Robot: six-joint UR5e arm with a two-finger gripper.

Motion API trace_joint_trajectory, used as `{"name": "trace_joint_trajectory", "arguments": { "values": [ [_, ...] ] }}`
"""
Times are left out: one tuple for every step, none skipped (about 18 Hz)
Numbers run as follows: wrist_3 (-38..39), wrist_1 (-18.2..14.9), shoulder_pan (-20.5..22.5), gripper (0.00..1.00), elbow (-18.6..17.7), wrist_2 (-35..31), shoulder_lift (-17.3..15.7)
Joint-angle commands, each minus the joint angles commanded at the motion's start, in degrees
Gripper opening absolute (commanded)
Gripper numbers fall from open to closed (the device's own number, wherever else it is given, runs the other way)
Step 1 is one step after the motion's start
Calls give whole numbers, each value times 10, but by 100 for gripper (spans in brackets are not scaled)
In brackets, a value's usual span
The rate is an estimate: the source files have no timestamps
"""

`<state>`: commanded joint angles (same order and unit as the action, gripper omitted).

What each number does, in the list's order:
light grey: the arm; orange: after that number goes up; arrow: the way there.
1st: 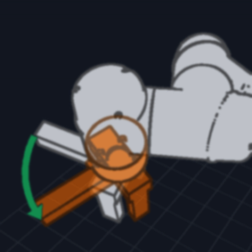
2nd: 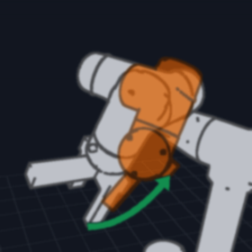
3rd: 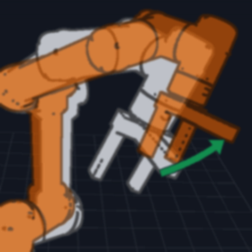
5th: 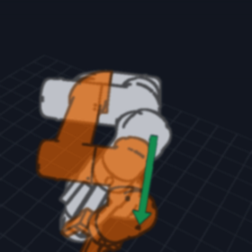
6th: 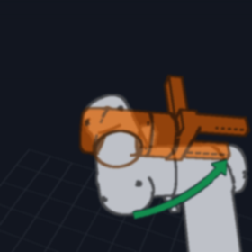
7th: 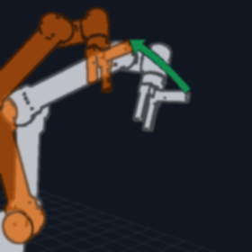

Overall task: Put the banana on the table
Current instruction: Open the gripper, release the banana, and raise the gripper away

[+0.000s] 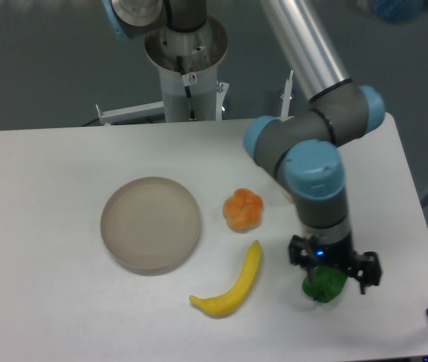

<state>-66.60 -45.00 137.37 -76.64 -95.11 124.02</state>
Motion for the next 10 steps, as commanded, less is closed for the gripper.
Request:
{"name": "trace_joint_trajectory", "arguments": {
  "values": [
    [-39, -1, 11, 100, 0, 9, -4],
    [-62, -1, 17, 100, 0, 16, -7],
    [-76, -1, 20, 100, -1, 19, -8],
    [-84, -1, 22, 100, -1, 19, -8],
    [-87, -1, 26, 100, 0, 19, -8],
    [-87, 0, 26, 100, 0, 19, -8],
    [-88, 0, 26, 100, 1, 19, -8],
    [-88, 0, 26, 100, 1, 19, -8],
    [-88, 0, 26, 100, 2, 18, -7],
    [-88, 1, 26, 100, 2, 18, -7]
  ]
}}
